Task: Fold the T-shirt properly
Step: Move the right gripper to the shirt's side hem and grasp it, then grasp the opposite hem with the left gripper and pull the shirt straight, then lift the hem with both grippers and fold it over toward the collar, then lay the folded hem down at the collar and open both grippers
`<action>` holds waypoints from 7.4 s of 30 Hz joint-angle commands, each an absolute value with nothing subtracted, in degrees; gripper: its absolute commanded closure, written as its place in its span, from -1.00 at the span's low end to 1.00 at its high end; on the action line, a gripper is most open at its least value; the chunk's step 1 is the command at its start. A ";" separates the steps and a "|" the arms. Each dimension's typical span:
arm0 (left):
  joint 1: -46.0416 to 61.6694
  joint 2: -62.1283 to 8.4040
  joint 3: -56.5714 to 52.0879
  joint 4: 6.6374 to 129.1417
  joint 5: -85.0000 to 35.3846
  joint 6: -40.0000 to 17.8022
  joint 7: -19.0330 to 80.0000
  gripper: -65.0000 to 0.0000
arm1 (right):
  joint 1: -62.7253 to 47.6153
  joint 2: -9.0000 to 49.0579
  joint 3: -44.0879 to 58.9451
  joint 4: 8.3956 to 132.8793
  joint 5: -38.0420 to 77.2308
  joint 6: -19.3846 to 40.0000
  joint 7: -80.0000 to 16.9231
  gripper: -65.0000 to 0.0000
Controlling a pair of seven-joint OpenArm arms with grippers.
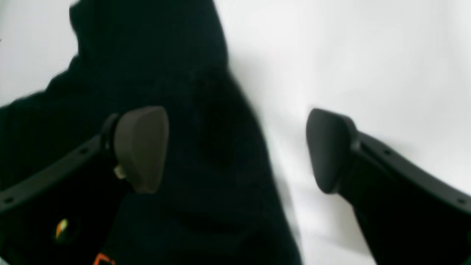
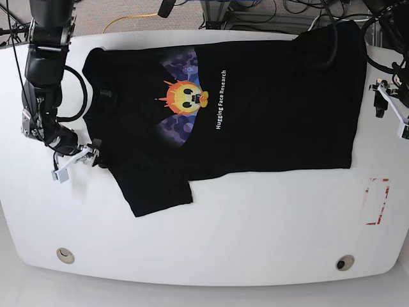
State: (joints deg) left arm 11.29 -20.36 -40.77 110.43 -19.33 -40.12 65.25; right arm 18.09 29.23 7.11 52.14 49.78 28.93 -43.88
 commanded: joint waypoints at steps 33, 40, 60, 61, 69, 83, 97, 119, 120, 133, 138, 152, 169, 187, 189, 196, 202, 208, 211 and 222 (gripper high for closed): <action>-9.71 -22.02 -41.01 78.73 -10.86 -40.00 53.49 -0.44 | 20.35 24.31 0.92 52.62 47.52 29.32 -42.68 0.69; -16.40 -22.02 -40.92 68.53 -10.95 -40.00 53.23 -0.59 | 20.35 23.43 1.01 52.70 43.56 29.41 -42.68 1.00; -19.38 -14.90 -35.03 62.11 -11.12 -40.00 52.35 -0.59 | 20.09 23.08 1.27 52.70 43.56 29.41 -42.77 1.00; -19.38 -14.46 -35.03 61.58 -11.03 -40.00 51.47 -0.59 | 20.09 23.08 1.27 52.70 43.56 29.41 -42.77 1.00; -19.38 -14.02 -34.77 57.36 -10.77 -40.00 48.48 -0.59 | 20.00 23.08 1.36 52.70 43.38 29.49 -42.77 1.00; -19.47 -13.93 -27.30 56.84 -10.86 -40.00 48.22 1.00 | 20.44 23.08 1.36 52.70 43.47 29.49 -42.68 1.00; -20.26 -14.11 -27.56 69.58 -10.86 -40.00 53.93 1.00 | 20.44 24.92 1.36 66.86 43.56 29.49 -47.34 1.00; -31.16 -13.58 -27.21 90.42 -11.03 -40.00 59.74 1.00 | 39.69 30.46 1.19 69.85 43.56 29.49 -55.96 1.00; -31.69 -13.14 -27.21 91.03 -11.03 -40.00 59.74 1.00 | 40.57 30.46 1.19 69.85 43.56 29.49 -56.04 1.00; -48.92 -12.97 -26.95 98.95 -10.86 -40.00 68.18 1.00 | 62.99 32.57 0.92 69.76 43.30 31.96 -64.84 1.00; -55.60 -13.05 -26.95 98.68 -10.77 -40.00 68.26 1.00 | 70.55 34.42 -2.24 69.76 43.56 32.84 -65.80 1.00; -46.55 -12.00 -25.98 100.88 -11.21 -40.00 67.91 1.00 | 60.18 41.19 -3.47 70.55 53.32 36.97 -65.10 1.00; -18.59 -9.45 -26.15 108.53 -11.21 -40.00 67.91 1.00 | 16.22 37.58 16.04 86.90 56.84 36.62 -64.13 1.00; 5.93 -9.80 -30.29 108.00 -11.03 -40.00 60.97 1.00 | -5.67 32.92 19.74 90.95 56.57 36.62 -62.37 1.00; 6.90 -9.80 -30.29 107.91 -11.03 -40.00 60.88 1.00 | -6.20 32.84 19.47 90.86 56.57 36.62 -62.11 1.00; 8.40 -9.80 -31.16 104.04 -11.03 -40.00 60.88 1.00 | -9.10 32.13 19.30 90.77 56.57 36.62 -62.20 1.00; 8.04 -10.95 -32.66 100.44 -11.03 -40.00 60.88 1.00 | -9.36 30.81 19.21 89.98 54.73 36.53 -62.20 1.00; 7.08 -11.56 -32.75 96.57 -10.95 -40.00 60.88 1.00 | -8.92 29.23 19.21 88.84 48.31 36.53 -62.46 1.00; 7.08 -12.70 -32.66 95.52 -10.95 -40.00 60.88 1.00 | -8.92 28.79 19.21 88.75 46.73 36.53 -62.55 1.00; 7.25 -14.11 -30.20 94.73 -10.77 -40.00 61.23 -0.02 | -9.36 28.70 19.65 89.63 46.11 36.44 -62.55 -0.52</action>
